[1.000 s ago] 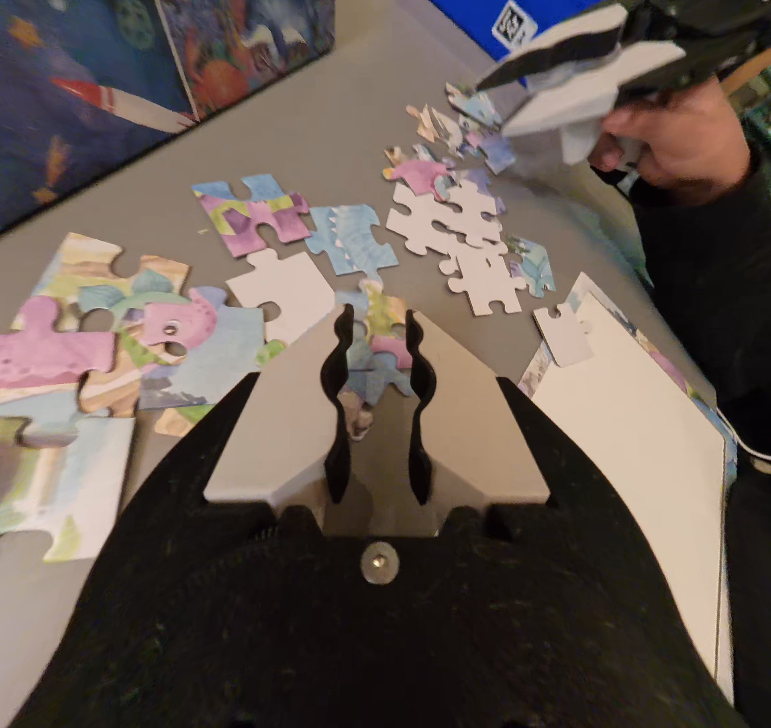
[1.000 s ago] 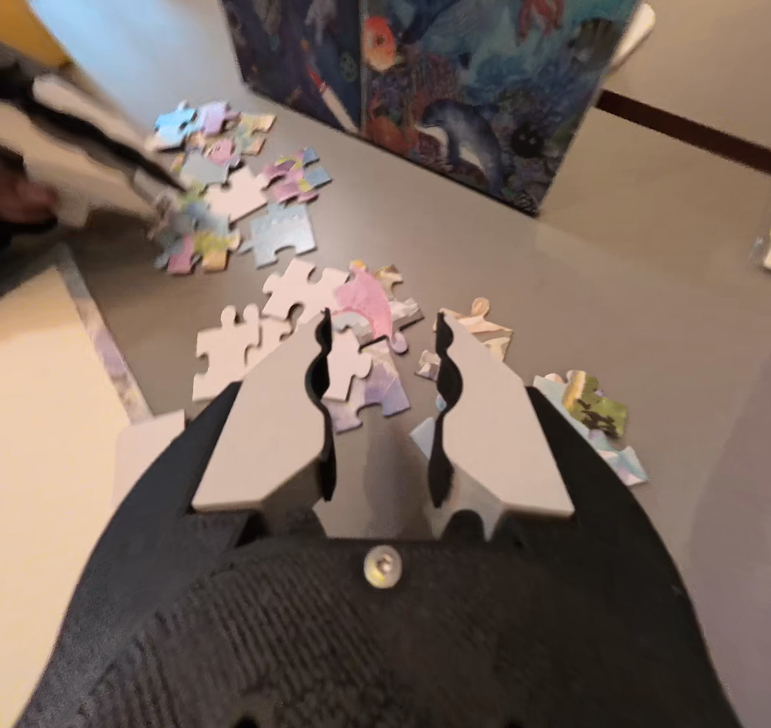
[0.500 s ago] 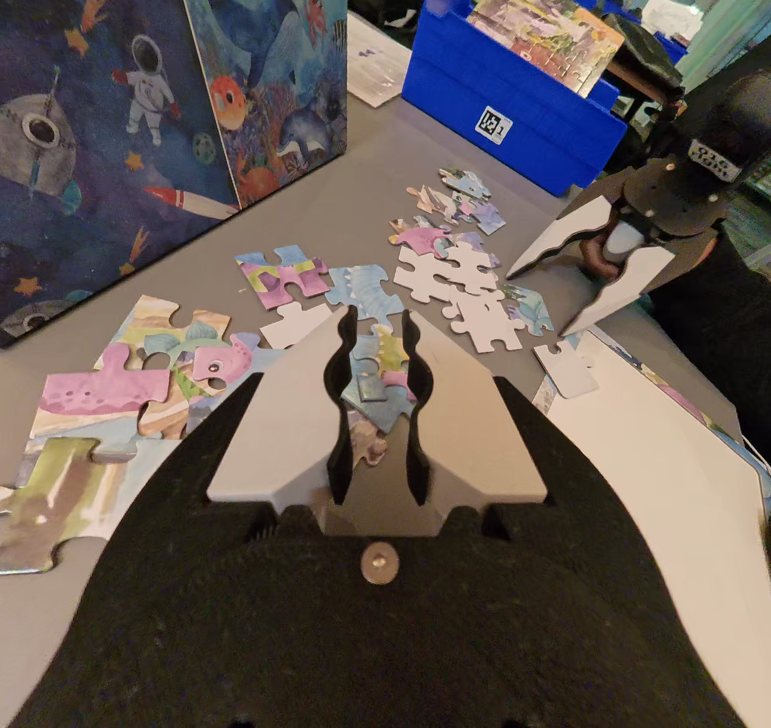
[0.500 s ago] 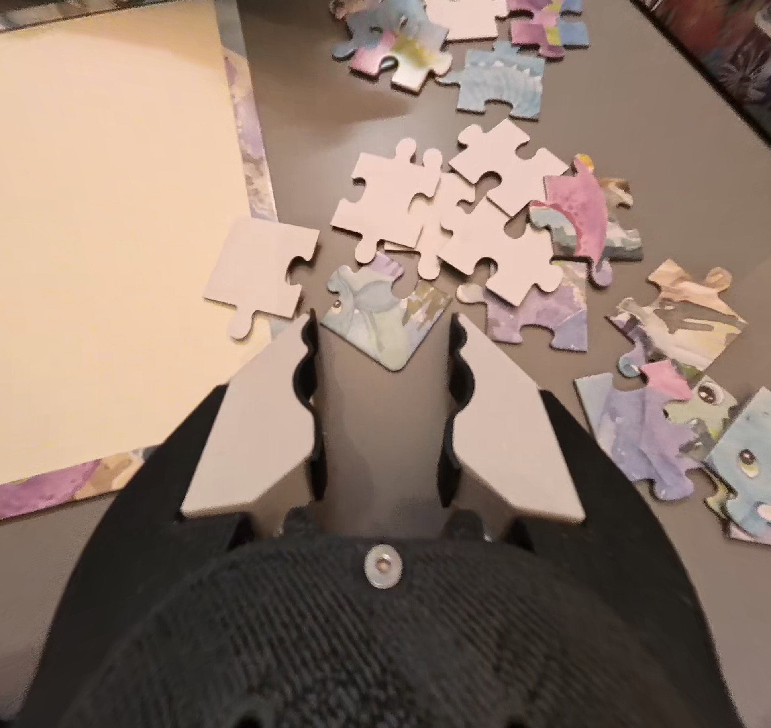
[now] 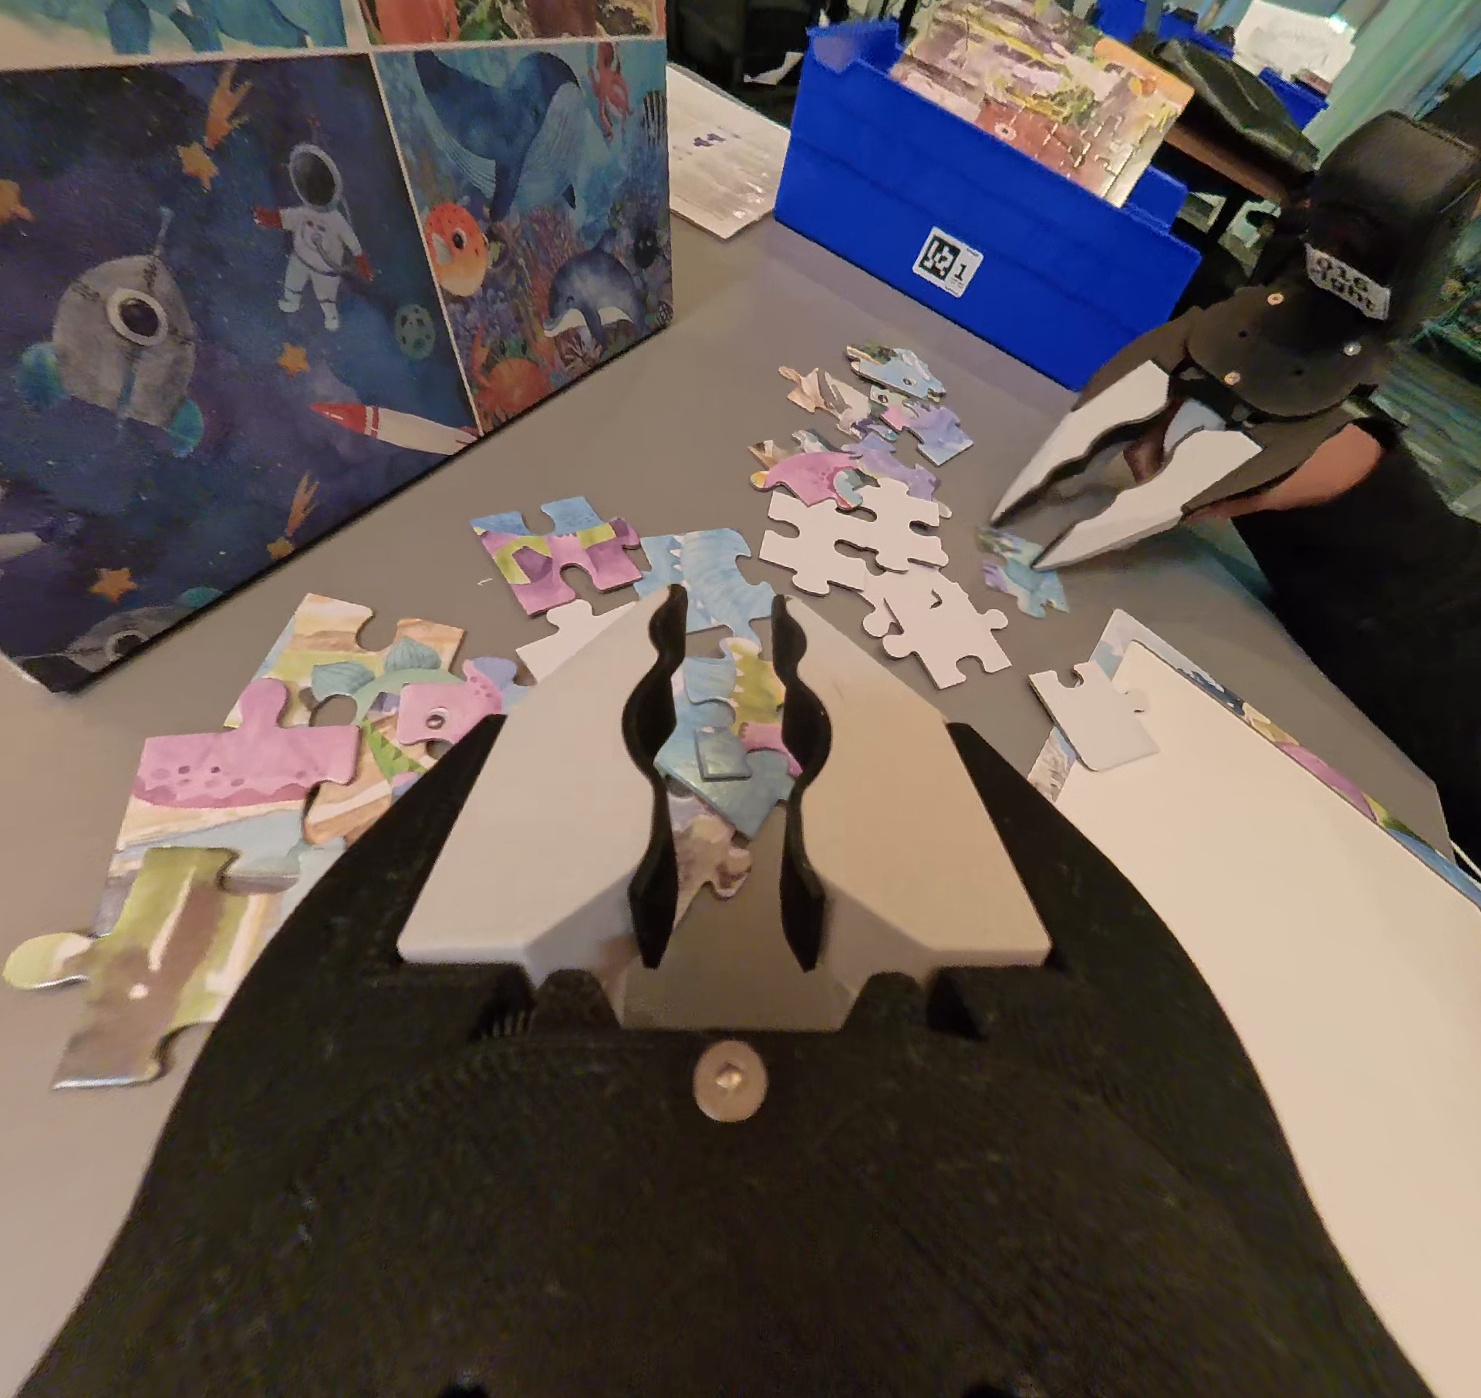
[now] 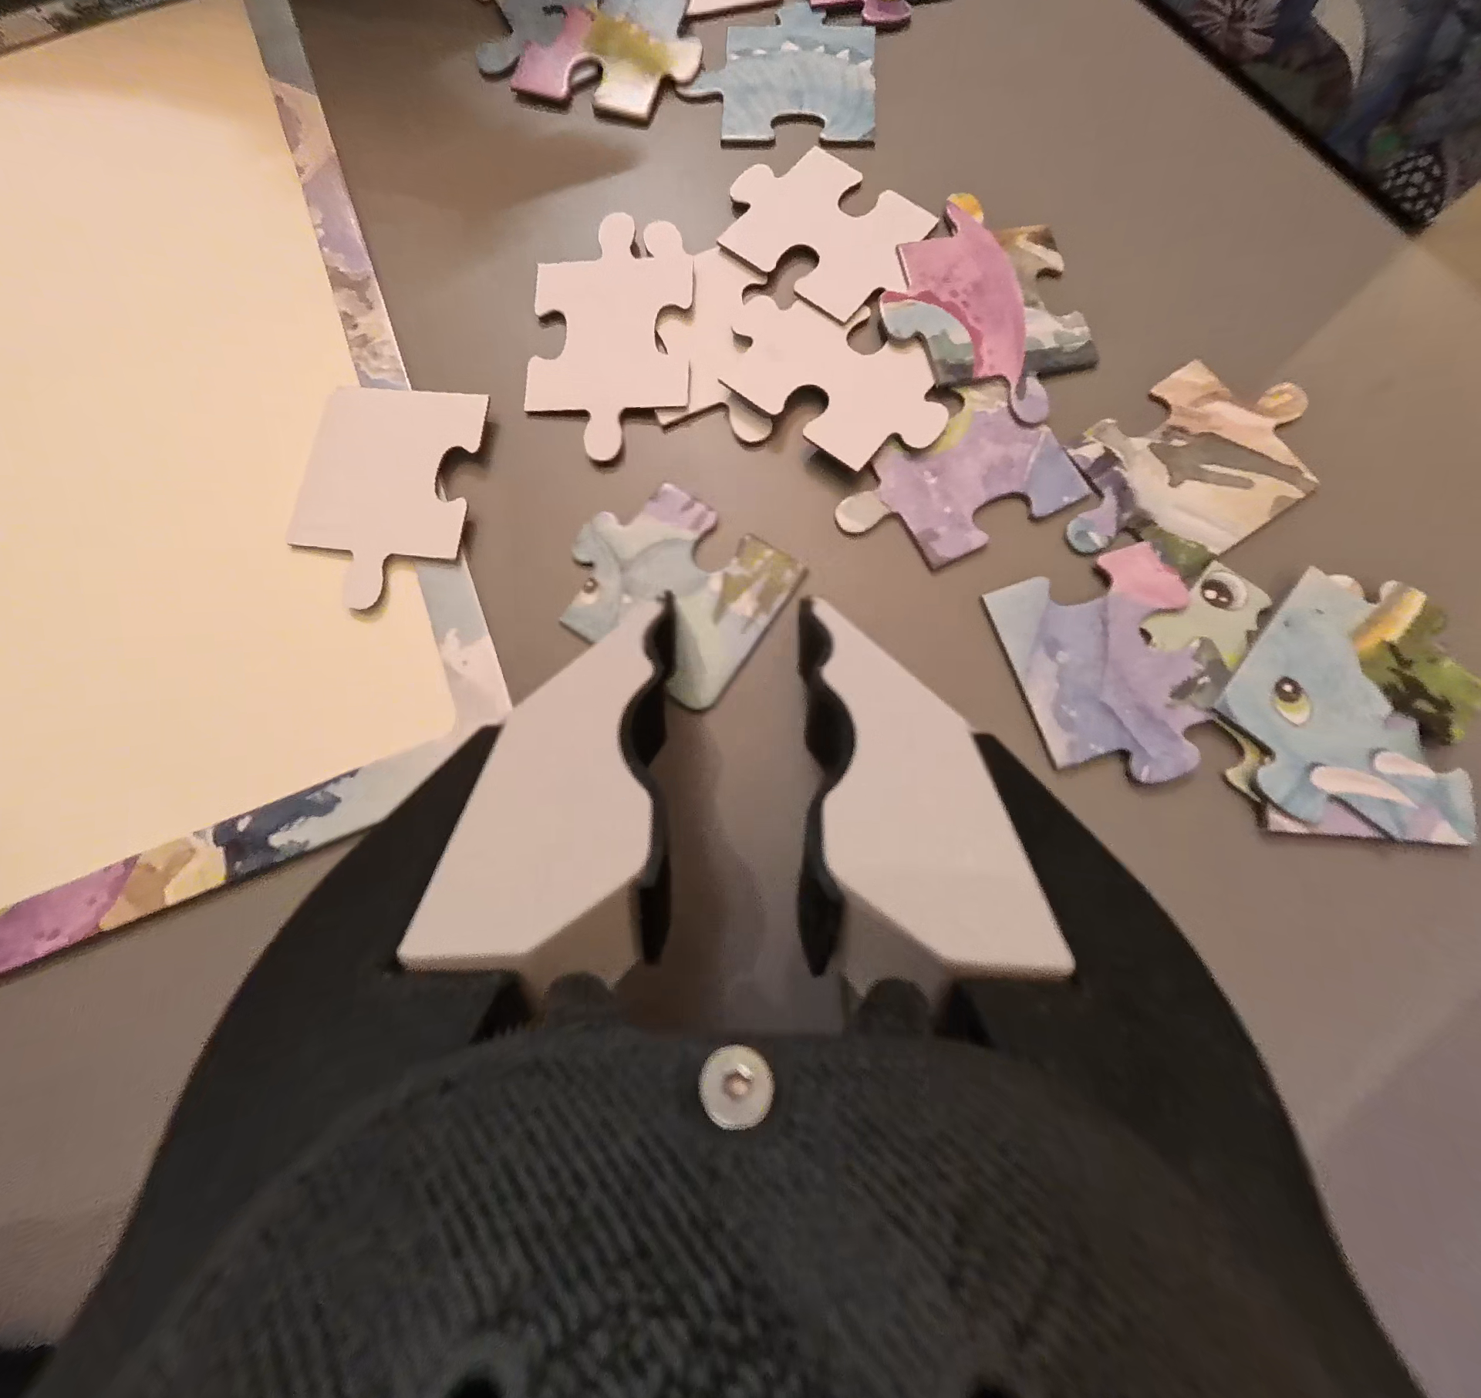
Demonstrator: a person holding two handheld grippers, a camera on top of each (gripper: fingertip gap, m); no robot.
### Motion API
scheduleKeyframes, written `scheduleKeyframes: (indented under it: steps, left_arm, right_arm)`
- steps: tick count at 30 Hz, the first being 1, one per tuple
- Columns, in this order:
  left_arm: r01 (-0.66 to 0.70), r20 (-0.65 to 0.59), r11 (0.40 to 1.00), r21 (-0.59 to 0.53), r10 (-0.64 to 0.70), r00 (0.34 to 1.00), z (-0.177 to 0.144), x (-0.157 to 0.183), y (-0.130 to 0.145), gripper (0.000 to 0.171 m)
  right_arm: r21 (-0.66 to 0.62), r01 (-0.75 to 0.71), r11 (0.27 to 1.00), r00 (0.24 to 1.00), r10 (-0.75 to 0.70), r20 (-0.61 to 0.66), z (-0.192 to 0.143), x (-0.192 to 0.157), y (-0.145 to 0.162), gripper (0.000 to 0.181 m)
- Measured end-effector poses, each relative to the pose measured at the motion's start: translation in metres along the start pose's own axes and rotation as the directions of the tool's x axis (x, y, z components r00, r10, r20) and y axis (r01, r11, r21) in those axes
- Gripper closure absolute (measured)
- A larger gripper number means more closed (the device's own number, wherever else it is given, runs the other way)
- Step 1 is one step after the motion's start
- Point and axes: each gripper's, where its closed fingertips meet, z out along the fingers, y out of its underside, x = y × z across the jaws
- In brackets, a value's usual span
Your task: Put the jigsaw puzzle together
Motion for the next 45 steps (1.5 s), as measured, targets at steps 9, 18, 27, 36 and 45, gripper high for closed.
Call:
scheduleKeyframes:
  steps: [9, 18, 27, 36, 45]
  left_arm:
    - [0.09, 0.242, 0.996, 0.012, -0.091, 0.966, -0.049, -0.084, 0.0, 0.142]
    - [0.253, 0.107, 0.967, -0.013, -0.25, 0.962, -0.062, -0.103, 0.018, 0.101]
    - [0.092, 0.282, 0.958, -0.27, -0.012, 0.959, -0.048, -0.11, 0.051, 0.091]
    - [0.129, 0.332, 0.954, -0.27, -0.034, 0.943, -0.069, -0.124, 0.052, 0.157]
    - [0.12, 0.462, 0.959, -0.258, 0.014, 0.887, -0.091, -0.145, 0.047, 0.154]
  right_arm:
    - [0.164, 0.016, 0.986, 0.996, -0.001, -0.093, -0.013, 0.015, -0.027, 0.131]
    - [0.191, 0.119, 0.974, 0.977, -0.081, -0.195, -0.01, 0.018, -0.04, 0.138]
    - [0.192, 0.156, 0.969, 0.969, -0.113, -0.218, -0.01, 0.017, -0.044, 0.143]
    - [0.171, 0.15, 0.974, 0.967, -0.108, -0.233, -0.008, 0.021, -0.04, 0.142]
    - [0.162, 0.154, 0.975, 0.963, -0.111, -0.248, -0.009, 0.023, -0.039, 0.142]
